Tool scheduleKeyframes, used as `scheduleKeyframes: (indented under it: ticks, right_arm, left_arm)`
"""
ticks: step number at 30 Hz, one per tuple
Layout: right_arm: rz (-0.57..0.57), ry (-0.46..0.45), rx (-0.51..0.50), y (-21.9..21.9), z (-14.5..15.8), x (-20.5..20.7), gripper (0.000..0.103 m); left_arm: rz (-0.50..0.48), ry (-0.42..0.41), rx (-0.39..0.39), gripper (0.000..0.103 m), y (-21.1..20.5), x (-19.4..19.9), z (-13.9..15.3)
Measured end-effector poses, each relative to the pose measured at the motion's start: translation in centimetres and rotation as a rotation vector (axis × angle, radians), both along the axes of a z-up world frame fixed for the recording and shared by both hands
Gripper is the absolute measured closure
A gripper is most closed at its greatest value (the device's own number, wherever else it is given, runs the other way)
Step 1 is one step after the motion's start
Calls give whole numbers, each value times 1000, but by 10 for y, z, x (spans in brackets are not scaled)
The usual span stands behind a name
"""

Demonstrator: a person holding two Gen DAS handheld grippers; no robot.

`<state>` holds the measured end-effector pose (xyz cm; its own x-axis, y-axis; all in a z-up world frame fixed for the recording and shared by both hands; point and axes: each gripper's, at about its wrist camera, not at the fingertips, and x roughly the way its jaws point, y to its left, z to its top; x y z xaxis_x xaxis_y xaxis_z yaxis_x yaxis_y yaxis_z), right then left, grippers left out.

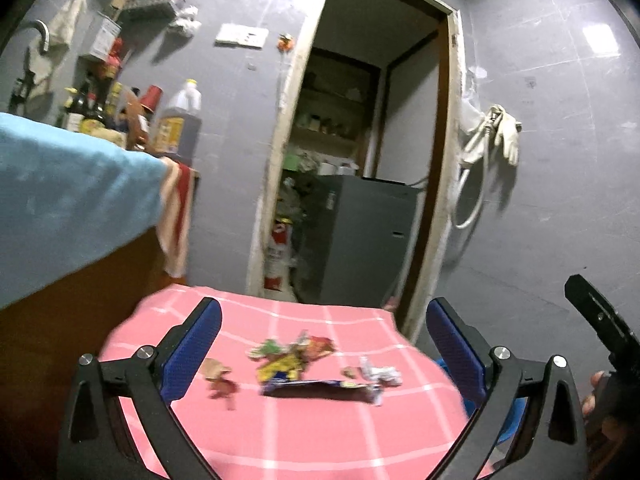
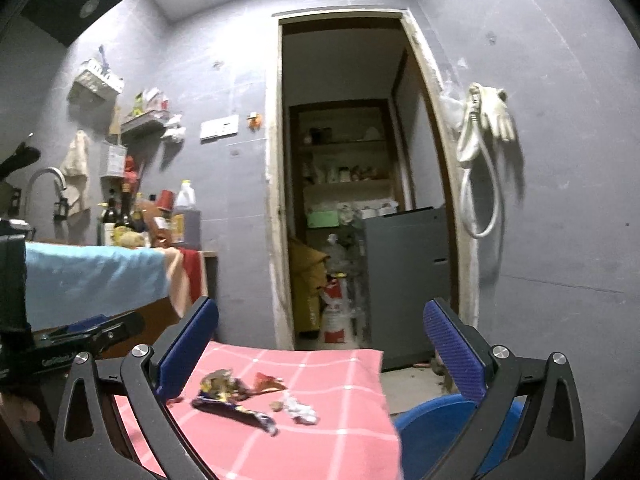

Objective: Collect trash
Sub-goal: 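Move both open tools back over the table trash, then grasp the silver foil wrapper with the right tool while the left tool grasps the tan paper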

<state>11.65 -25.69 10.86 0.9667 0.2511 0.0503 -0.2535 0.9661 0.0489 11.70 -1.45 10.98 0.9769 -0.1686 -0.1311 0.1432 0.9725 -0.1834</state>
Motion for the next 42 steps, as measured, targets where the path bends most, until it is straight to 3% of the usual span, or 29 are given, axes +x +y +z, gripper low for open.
scheduleKeyframes:
  ticks: [8,14,27,34,39,42]
  right_arm:
    - [56,29,-55,36,-14,11,0]
    - [94,105,-106,55,-32,30,0]
    - [78,327,-191,66,-62,89,0]
    - [44,518,-232,71,-75,137,1]
    - [59,623,-227,70,-85,164,19]
    - [66,675,-227,70,-92,177,22]
  left_arm:
    - [95,6,28,2,38,-9,-22]
    - [118,53,56,2,56,-1,-42]
    - [137,342,29,2,70,57,-75]
    - [124,474,-30,3,74,88,-85]
    - [114,541,-83,3,81,107,-90]
    - [101,576,-131,8,86,115,-93]
